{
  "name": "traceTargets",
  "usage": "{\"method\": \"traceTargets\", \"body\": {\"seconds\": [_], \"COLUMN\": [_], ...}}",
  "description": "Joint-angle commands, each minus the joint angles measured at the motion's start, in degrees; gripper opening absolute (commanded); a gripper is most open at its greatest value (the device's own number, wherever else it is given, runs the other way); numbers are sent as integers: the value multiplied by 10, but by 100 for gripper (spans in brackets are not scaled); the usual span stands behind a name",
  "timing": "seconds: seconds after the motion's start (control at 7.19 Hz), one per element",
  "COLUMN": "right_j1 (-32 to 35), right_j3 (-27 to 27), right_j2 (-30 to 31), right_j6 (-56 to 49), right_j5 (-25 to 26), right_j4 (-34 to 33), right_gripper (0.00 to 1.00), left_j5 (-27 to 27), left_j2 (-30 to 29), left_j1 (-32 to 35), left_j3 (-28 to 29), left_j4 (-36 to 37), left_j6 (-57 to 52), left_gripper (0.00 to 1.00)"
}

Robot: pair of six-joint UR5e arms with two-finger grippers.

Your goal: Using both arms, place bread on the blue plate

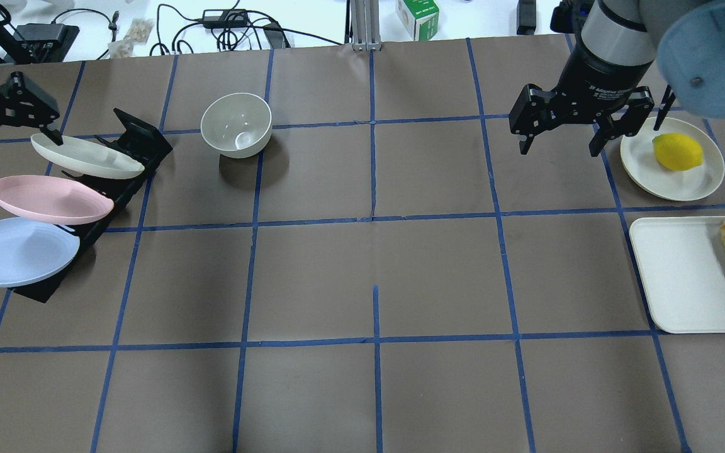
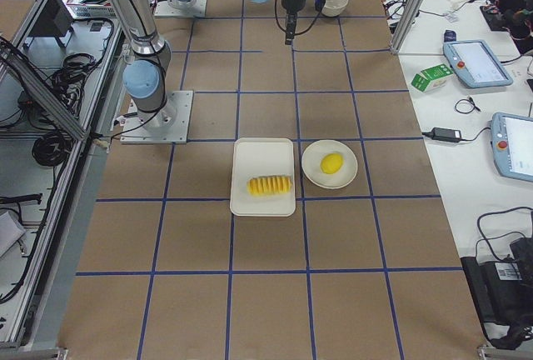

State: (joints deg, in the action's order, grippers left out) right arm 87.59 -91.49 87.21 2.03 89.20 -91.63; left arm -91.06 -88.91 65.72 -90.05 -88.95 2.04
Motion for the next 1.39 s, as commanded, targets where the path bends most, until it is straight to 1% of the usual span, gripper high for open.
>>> {"method": "traceTargets", "body": {"seconds": [0.0,0.14,0.28,0.42,0.56,0.7,0.83,0.97,1.11,1.25], "right_j1": [-38,-77,-118,-167,-228,-286,-338,-370,-395,-418], "right_j3": [-4,-18,-31,-46,-54,-62,-72,-92,-105,-112], "right_j2": [-4,-4,-5,-4,-3,-7,-26,-55,-88,-110], "right_j6": [-29,-59,-78,-116,-146,-226,-272,-324,-378,-416], "right_j5": [14,26,24,26,26,25,26,48,61,56], "right_j4": [2,-2,-6,-18,-22,-28,-60,-118,-192,-229], "right_gripper": [100,100,100,100,100,100,100,100,100,100], "left_j5": [-1,0,5,5,4,4,7,8,14,29], "left_j2": [-8,-15,-22,-30,-42,-56,-74,-94,-116,-142], "left_j1": [-70,-105,-139,-157,-174,-196,-233,-260,-268,-270], "left_j3": [2,2,1,1,0,-6,-7,-7,-7,-7], "left_j4": [2,6,22,32,57,92,97,98,100,137], "left_j6": [-94,-108,-113,-122,-169,-226,-278,-307,-327,-335], "left_gripper": [100,100,100,100,100,100,100,100,100,100]}}
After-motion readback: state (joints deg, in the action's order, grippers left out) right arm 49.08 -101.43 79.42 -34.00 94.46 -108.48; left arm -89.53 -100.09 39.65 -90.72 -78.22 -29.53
